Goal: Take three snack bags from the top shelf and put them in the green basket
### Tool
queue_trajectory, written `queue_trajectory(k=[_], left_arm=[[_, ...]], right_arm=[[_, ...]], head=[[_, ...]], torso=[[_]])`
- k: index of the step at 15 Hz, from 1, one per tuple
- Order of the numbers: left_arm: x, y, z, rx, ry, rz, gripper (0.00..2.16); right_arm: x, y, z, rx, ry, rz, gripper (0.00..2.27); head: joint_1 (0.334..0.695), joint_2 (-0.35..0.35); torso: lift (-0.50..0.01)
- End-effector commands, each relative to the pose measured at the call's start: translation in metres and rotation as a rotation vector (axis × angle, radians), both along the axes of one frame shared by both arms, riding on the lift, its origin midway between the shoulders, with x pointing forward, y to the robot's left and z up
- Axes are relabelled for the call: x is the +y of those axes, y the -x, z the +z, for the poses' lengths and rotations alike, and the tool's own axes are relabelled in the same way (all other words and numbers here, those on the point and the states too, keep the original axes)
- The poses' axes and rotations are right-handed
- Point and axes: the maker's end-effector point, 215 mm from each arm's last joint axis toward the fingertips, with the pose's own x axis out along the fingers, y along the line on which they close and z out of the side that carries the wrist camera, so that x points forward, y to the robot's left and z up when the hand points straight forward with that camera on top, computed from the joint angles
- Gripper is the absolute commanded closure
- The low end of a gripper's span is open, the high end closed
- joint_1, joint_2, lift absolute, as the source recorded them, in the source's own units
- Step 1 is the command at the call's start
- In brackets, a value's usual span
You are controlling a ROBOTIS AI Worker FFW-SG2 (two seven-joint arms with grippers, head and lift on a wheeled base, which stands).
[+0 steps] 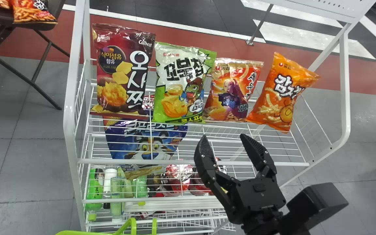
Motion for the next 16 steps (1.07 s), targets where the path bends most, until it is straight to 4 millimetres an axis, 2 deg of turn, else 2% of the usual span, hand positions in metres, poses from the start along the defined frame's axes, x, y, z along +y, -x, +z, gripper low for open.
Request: queue_trajectory(k=[1, 9, 16], left_arm=[[0.0, 0.001, 0.002, 0.012, 0.013, 0.001, 1.4], [0.004, -0.001, 0.005, 0.033, 0.04, 0.023, 1.4], [0.004, 0.0, 0.005, 0.041, 0.043, 0.027, 1.4]], right_arm=[[-0.005, 0.002, 0.005, -0.012, 0.003, -0.007, 0.13], [-0.016, 0.002, 0.01, -0.031, 0.018, -0.023, 0.13], [-0.016, 0.003, 0.015, -0.043, 0.019, -0.012, 0.13]], head=[[0.695, -0.35], [0.695, -0.35], [0.695, -0.35]], torso=[[-0.028], [-0.028], [-0.028]])
